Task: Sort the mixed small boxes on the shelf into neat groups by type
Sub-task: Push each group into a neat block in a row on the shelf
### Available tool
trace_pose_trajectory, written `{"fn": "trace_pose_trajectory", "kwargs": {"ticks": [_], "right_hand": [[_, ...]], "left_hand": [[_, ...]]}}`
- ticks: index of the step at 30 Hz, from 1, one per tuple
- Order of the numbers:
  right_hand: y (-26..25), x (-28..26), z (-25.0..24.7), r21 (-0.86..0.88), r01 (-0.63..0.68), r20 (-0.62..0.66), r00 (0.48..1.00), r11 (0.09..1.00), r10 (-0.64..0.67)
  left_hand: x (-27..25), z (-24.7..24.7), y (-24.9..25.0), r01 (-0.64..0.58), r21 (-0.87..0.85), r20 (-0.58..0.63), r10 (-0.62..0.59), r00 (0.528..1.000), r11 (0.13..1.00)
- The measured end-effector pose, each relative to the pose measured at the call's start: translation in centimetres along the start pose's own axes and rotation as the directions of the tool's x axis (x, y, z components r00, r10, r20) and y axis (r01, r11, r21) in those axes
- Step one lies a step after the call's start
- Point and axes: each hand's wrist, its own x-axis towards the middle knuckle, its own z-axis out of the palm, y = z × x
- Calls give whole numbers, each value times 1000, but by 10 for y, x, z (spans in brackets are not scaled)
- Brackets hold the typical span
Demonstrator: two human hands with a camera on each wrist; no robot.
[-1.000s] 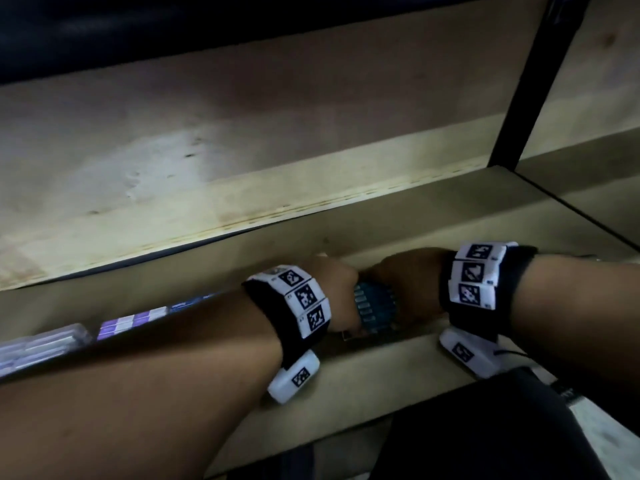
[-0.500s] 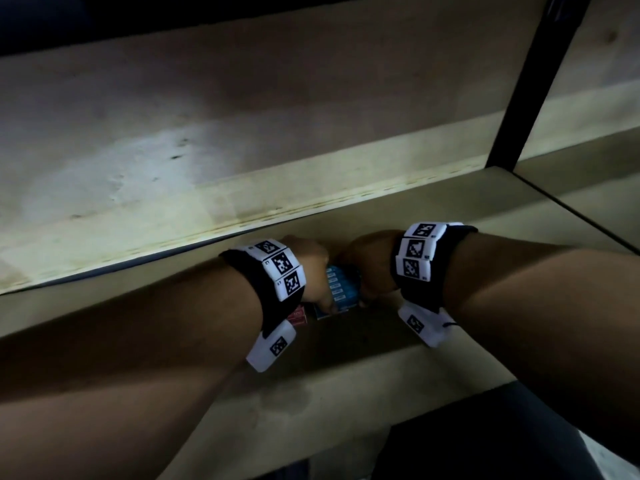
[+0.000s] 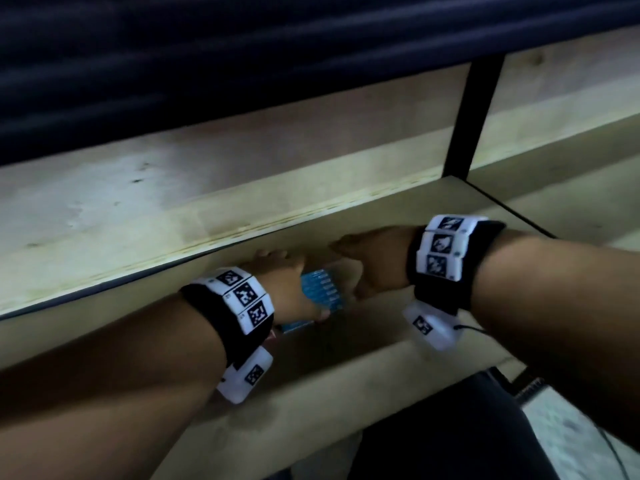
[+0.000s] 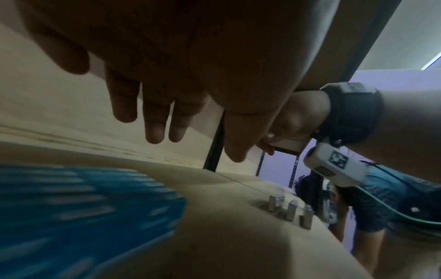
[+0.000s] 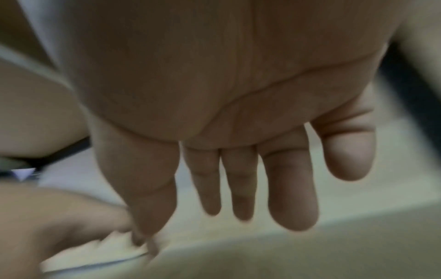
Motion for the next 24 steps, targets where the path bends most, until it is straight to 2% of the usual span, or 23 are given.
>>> {"fn": "trace_pose_trajectory", "kwargs": {"ticks": [2, 4, 7, 11, 14, 19, 24], "right_hand": [[29, -26, -22, -24, -47, 3, 999, 999, 47], [59, -52, -41, -38, -117, 4, 993, 992, 117], [105, -79, -54, -80, -231, -9, 973, 970, 231], [153, -105, -46, -134, -355, 70, 928, 925, 366], [176, -117, -27, -126, -380, 152, 906, 917, 396], [195, -125, 4, -125, -351, 247, 895, 928, 372], [209, -113, 24, -152, -321, 262, 899, 935, 351]], "left_hand": [[-3, -5, 16, 20, 59, -129, -12, 992, 998], [-3, -9, 39, -21, 26, -179, 25, 984, 999], [5, -13, 72, -128, -115, -150, 111, 982, 985], [24, -12, 114, -230, -155, -157, 206, 966, 961], [41, -4, 145, -287, -181, -136, 265, 955, 941], [69, 8, 189, -269, -251, -98, 252, 963, 930], [92, 12, 220, -259, -272, -80, 246, 966, 927]]}}
